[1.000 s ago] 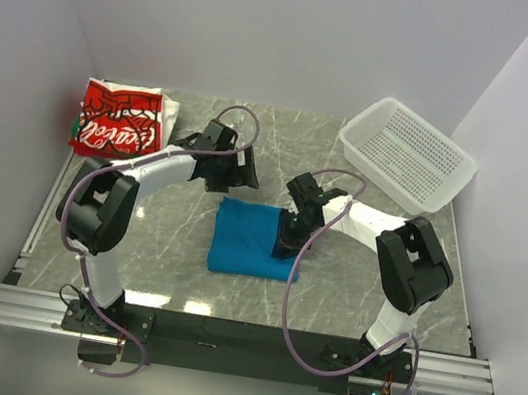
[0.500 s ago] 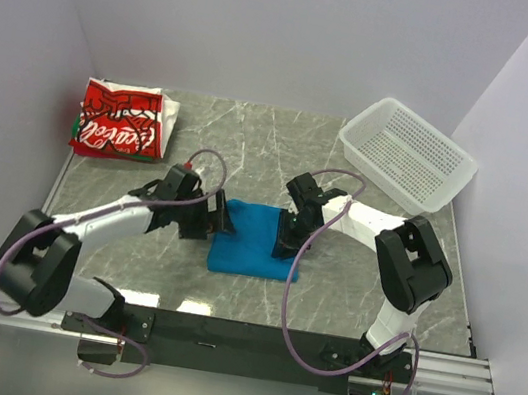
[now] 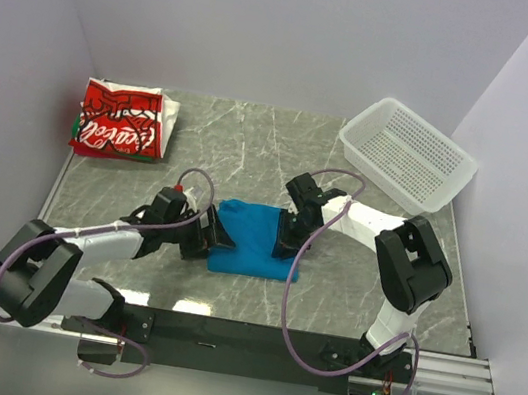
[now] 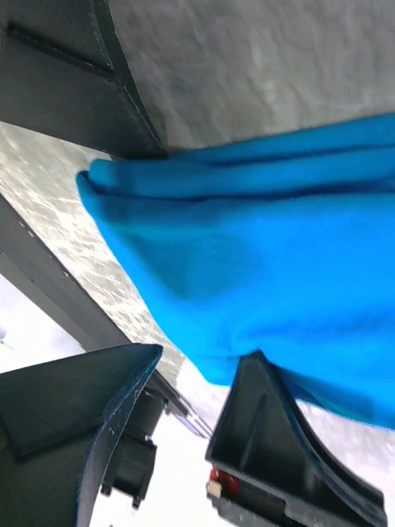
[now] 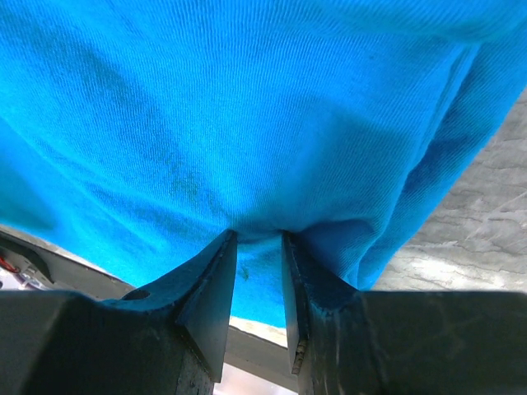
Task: Fold and stack the t-shirts
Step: Neatly place the folded tshirt to the corner
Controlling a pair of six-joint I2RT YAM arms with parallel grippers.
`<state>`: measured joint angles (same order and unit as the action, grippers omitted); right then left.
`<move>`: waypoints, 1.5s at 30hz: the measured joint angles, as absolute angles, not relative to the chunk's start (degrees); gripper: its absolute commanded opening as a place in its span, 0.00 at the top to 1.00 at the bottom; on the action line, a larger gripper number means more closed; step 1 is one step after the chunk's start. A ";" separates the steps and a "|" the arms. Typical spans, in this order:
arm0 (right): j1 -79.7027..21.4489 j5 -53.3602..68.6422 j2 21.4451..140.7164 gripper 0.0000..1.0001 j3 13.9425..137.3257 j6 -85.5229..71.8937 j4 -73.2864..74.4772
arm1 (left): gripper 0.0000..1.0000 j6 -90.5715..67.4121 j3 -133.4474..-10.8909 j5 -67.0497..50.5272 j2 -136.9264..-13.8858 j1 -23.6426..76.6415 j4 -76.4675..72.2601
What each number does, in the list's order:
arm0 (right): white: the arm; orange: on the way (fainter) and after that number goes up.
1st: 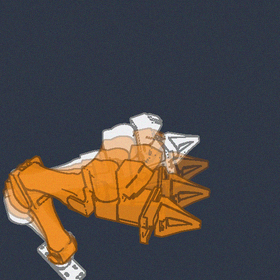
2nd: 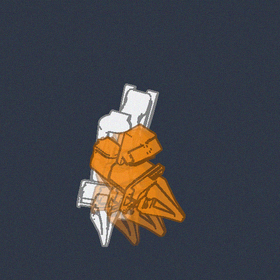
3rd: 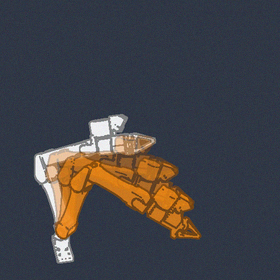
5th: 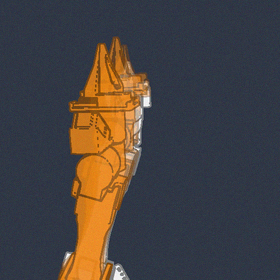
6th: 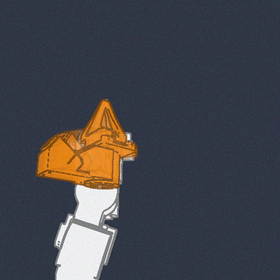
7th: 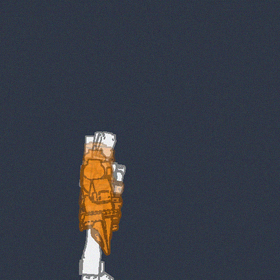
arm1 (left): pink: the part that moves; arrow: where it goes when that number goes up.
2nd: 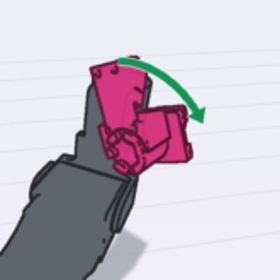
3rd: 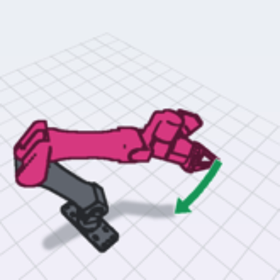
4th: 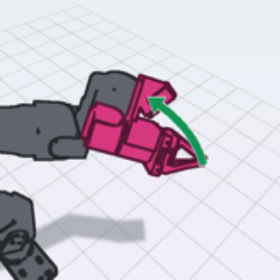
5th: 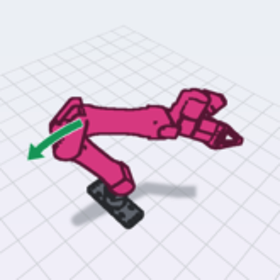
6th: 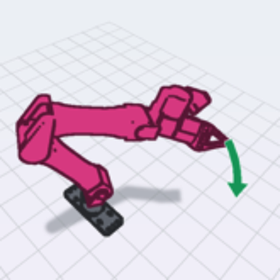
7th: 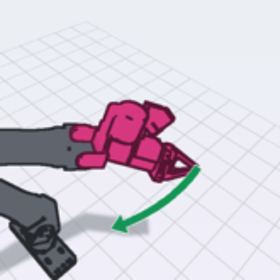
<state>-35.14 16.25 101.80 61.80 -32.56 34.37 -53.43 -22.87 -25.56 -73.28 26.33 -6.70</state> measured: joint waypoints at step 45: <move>-37.36 13.10 98.65 0.66 61.93 -31.99 36.34 | 1.00 -40.97 -48.60 -7.81 -94.61 33.30 7.35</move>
<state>-37.36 13.10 98.65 61.93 -31.99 36.34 -40.97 -48.60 -7.81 -94.61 33.30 7.35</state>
